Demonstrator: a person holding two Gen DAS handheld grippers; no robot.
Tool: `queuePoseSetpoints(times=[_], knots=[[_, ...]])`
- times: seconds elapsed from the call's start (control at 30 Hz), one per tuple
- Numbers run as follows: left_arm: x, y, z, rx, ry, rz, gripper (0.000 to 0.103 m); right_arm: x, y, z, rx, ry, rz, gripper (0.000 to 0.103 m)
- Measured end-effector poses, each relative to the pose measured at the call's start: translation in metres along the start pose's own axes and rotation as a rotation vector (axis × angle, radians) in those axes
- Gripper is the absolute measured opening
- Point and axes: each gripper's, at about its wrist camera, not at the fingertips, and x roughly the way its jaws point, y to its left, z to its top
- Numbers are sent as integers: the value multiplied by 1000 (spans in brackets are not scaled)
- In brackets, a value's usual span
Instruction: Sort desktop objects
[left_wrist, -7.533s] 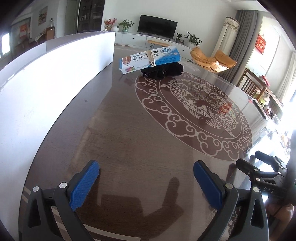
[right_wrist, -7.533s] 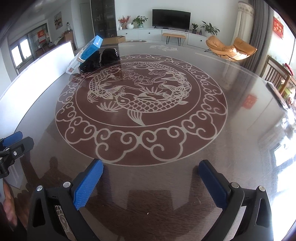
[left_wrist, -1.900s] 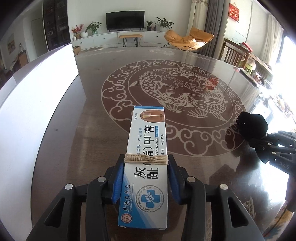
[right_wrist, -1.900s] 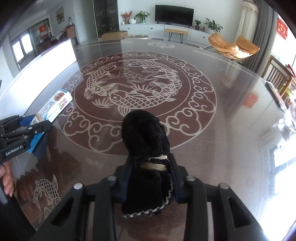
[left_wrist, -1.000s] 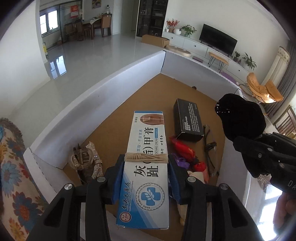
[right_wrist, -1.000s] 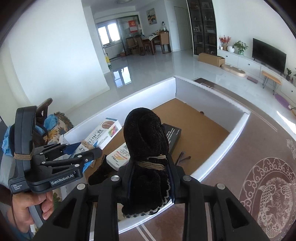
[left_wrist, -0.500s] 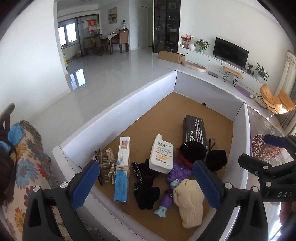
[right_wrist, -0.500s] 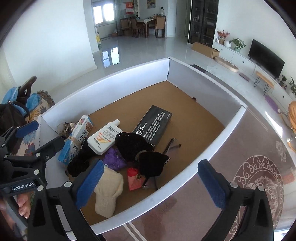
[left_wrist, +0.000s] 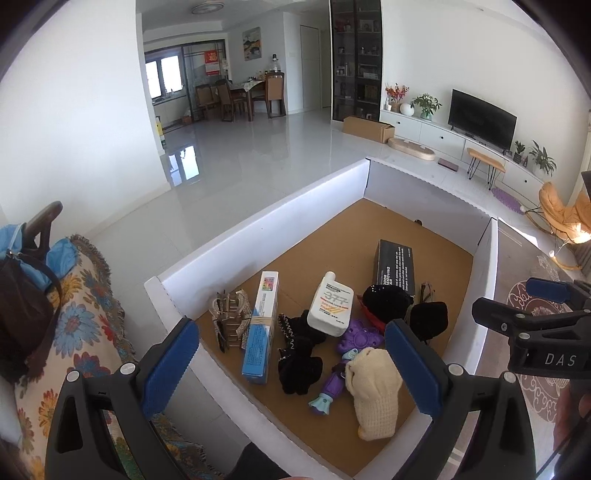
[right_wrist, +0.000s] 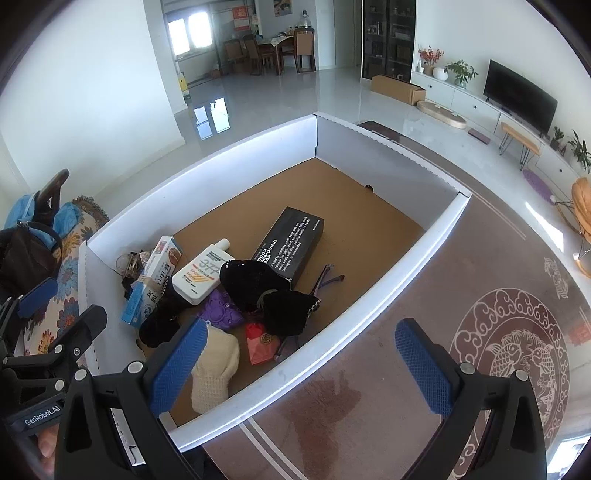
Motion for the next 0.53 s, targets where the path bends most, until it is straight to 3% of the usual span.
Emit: queuePoseSetpoints(times=[0.17,0.37,0.53], knots=[[-2,6,-1,-19,-16,22,102,1,9,1,-18,-1,4,102],[2,9,-4,-39,3,-7,102,9,14,-4,-27,16,6,102],[-8,11,-5,-66,-58,27,102,11,16,-8,-35,19,0,102]])
